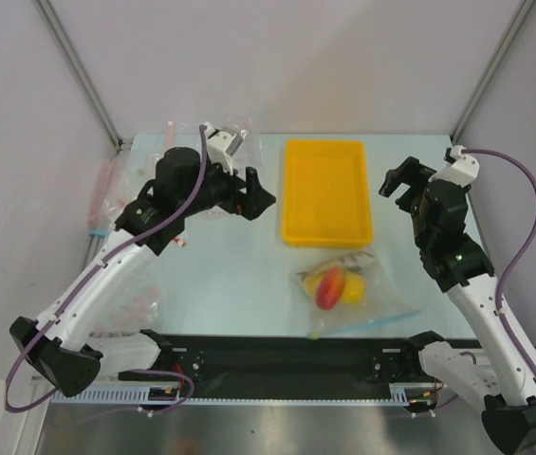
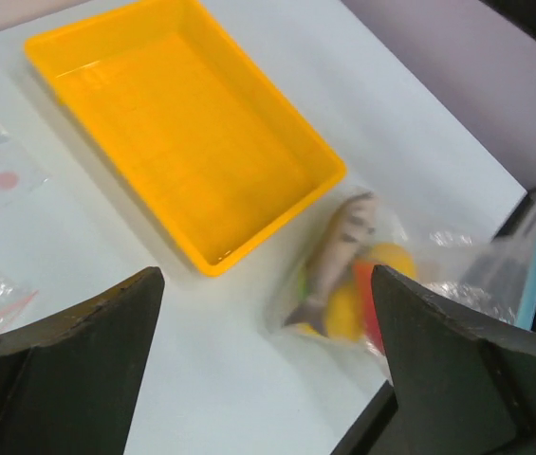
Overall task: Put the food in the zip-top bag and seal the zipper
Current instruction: Place the zipper food storage bag at the center of the board, then reset both arms
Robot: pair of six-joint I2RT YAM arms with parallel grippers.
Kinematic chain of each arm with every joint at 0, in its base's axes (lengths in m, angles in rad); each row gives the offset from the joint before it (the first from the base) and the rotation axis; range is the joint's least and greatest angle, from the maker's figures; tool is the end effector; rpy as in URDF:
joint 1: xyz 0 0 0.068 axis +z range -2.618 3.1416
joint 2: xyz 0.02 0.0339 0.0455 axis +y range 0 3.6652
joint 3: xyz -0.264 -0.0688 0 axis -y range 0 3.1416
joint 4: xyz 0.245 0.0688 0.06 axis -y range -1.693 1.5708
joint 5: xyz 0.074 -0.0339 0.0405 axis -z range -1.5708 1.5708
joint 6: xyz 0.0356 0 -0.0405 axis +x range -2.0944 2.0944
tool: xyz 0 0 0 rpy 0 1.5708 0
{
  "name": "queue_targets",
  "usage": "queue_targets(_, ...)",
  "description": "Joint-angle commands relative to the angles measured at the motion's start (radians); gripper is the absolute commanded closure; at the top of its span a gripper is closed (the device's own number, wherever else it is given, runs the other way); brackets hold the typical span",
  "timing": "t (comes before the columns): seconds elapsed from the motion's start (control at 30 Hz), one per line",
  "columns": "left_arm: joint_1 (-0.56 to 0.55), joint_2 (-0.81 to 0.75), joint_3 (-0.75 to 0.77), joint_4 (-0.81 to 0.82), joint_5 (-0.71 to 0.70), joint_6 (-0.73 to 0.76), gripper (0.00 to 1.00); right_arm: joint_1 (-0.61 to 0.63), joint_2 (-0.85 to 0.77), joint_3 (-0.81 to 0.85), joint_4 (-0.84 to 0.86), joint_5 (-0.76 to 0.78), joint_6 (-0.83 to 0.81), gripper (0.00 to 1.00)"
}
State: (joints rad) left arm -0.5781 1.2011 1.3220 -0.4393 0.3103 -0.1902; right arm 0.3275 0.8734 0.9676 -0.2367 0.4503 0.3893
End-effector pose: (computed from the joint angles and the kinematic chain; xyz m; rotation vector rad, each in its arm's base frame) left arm 0.2144 -0.1528 0.4150 0.5907 1.8657 -0.8091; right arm 0.1884 0.0476 0.3836 0.3827 1.6576 0.1494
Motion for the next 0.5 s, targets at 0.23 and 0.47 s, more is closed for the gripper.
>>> queue_targets(0.23,0.115,-0.034,-0.096,-0.016,-0.185,-0.317,0.00,-0.004,0.245,0.301,-0.343,0.042,0.186,0.00)
queue_targets(0.47,0.119,-0.060,-0.240,0.085,-0.085,-0.459,0.00,-0.004,0.237,0.280,-0.380,0.004,0.285,0.00)
